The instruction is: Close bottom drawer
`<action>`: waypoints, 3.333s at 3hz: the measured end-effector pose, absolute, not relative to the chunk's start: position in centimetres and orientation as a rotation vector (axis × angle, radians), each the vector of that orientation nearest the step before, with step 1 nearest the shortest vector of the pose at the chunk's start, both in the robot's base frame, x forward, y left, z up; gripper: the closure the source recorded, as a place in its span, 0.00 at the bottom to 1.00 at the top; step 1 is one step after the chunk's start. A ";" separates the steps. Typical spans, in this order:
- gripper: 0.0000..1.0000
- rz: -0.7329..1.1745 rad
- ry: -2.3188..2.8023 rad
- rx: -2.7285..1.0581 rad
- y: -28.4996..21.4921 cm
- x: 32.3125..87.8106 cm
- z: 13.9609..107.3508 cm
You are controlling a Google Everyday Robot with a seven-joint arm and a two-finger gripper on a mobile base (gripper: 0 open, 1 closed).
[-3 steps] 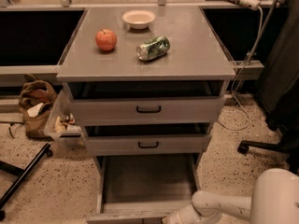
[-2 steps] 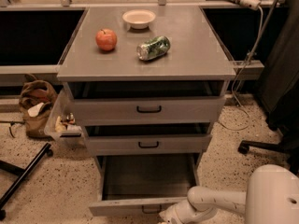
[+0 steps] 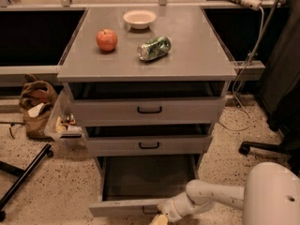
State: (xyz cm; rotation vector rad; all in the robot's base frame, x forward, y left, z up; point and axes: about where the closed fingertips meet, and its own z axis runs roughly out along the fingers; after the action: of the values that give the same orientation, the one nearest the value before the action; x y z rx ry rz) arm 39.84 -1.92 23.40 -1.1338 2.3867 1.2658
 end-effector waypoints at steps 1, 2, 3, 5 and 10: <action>0.00 1.234 2.357 -1.156 -1.1 42.3 24.4; 0.00 1.190 2.322 -1.194 0.7 45.8 25.6; 0.00 1.189 2.323 -1.188 0.6 45.8 25.5; 0.00 1.105 2.308 -1.217 2.6 51.9 25.7; 0.00 1.066 2.435 -1.015 -3.9 48.3 23.0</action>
Offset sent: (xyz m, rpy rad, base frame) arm 0.1097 0.0455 0.0414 -0.0179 -0.1603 0.0363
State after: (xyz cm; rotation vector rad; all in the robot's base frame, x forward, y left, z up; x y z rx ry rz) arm 48.33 -3.88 22.99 -1.0148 2.4354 1.0660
